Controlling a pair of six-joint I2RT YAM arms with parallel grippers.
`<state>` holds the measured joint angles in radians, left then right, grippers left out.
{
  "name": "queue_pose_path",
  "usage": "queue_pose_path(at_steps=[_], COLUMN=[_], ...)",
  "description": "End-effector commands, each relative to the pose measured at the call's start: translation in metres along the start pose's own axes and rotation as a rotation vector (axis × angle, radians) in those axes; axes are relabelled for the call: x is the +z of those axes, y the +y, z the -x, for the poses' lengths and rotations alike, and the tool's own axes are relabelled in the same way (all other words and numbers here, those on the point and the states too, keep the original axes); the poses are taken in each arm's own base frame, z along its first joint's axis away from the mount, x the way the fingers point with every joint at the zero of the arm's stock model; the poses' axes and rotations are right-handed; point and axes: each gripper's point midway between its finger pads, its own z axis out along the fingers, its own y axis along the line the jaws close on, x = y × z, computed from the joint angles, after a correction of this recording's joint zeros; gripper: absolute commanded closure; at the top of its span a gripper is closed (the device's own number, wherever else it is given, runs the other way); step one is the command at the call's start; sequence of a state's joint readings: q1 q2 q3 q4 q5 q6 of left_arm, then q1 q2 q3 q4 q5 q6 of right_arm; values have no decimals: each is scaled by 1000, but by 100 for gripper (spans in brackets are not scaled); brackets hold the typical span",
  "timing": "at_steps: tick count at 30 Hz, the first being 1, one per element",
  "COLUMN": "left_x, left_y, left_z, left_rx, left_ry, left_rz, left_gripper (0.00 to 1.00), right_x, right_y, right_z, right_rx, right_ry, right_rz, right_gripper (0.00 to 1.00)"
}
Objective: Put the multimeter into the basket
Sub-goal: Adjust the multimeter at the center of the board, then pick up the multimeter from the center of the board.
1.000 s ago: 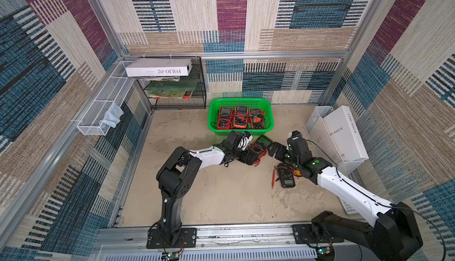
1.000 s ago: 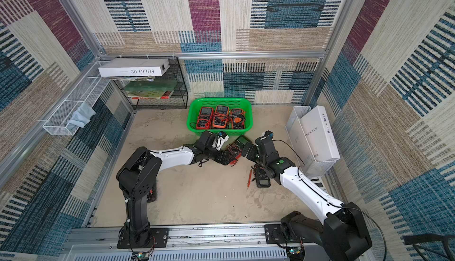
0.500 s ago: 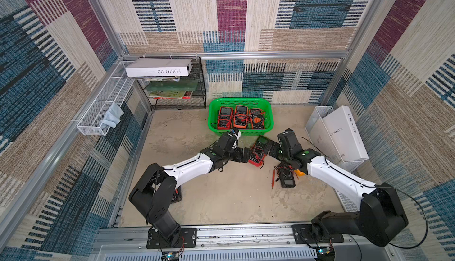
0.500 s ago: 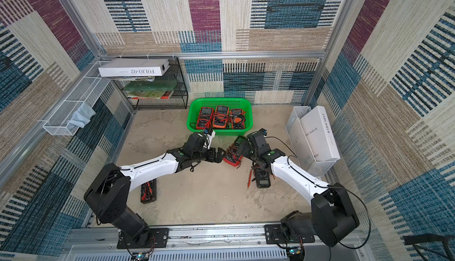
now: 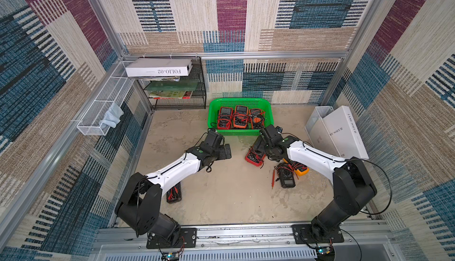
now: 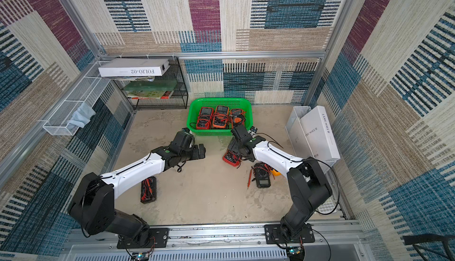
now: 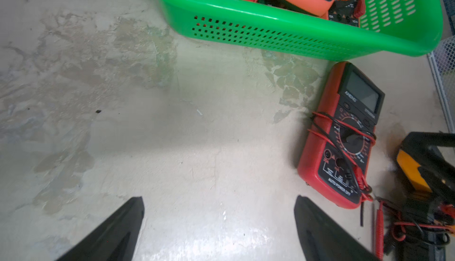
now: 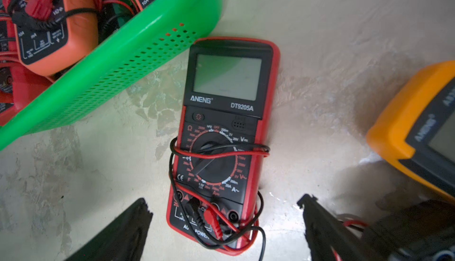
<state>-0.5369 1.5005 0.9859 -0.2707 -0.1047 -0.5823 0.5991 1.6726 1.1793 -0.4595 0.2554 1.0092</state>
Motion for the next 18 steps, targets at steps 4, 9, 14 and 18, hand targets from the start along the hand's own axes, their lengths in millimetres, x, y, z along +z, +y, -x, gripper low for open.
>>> queue_pose_path(at_steps=[4, 9, 14, 18], left_x=[-5, -4, -2, 0], left_y=[3, 3, 2, 1], left_z=[4, 5, 2, 0], left_rx=[-30, -38, -48, -52], left_ry=[-11, -14, -8, -2], left_rz=[-5, -14, -26, -33], left_gripper=[0, 0, 0, 0], right_x=[14, 25, 34, 43], right_y=[-7, -8, -8, -4], right_z=[7, 12, 17, 19], right_rx=[-8, -22, -27, -45], right_ry=[-15, -21, -25, -22], right_rz=[-91, -98, -95, -94], right_gripper=[1, 1, 0, 0])
